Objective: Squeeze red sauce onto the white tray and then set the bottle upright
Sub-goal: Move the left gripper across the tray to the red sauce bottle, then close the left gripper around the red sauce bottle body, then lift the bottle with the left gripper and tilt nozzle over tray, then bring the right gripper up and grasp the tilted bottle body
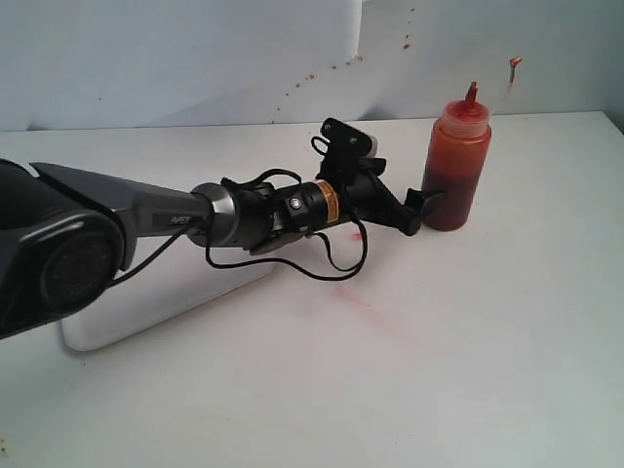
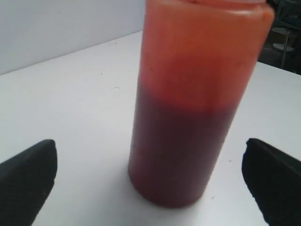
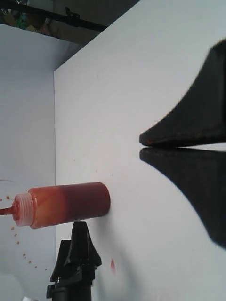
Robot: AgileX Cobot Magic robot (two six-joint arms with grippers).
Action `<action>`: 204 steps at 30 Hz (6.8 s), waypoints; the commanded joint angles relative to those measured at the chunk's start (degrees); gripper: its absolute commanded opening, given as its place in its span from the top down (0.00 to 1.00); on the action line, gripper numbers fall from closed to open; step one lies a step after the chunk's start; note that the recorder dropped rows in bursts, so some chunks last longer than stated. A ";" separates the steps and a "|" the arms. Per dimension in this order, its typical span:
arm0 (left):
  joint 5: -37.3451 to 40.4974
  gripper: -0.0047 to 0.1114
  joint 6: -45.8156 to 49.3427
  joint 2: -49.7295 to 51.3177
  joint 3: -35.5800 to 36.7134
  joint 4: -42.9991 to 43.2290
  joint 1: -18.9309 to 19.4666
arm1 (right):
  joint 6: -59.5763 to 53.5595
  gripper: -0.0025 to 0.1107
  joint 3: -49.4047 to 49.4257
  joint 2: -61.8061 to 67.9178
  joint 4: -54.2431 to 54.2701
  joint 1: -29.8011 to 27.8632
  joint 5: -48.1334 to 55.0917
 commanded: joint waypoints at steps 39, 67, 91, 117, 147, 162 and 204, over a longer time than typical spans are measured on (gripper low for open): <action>9.76 0.06 1.78 18.43 -30.03 -0.82 -5.11 | 0.00 0.98 0.21 -0.30 -0.73 0.07 -0.18; 10.95 0.96 -12.92 10.23 -30.55 11.43 -5.14 | 0.00 0.98 0.21 -0.30 -0.73 0.07 -0.18; -6.48 0.96 -63.44 -10.60 -29.83 59.47 -1.24 | 0.00 0.98 0.21 -0.30 -0.73 0.07 -0.18; 9.26 0.96 -26.14 -56.65 35.18 44.72 22.82 | 0.00 0.98 0.21 -0.30 -0.73 0.07 -0.18; 26.54 0.96 -12.97 -62.83 41.10 59.63 32.97 | 0.00 0.98 0.21 -0.30 -0.73 0.07 -0.18; 37.56 0.96 12.56 -62.83 43.53 59.63 32.97 | 0.42 0.98 0.21 -0.30 16.01 0.07 -20.76; 50.58 0.96 60.62 -58.67 42.72 59.63 29.51 | -88.26 0.68 -68.49 93.38 72.41 18.95 16.22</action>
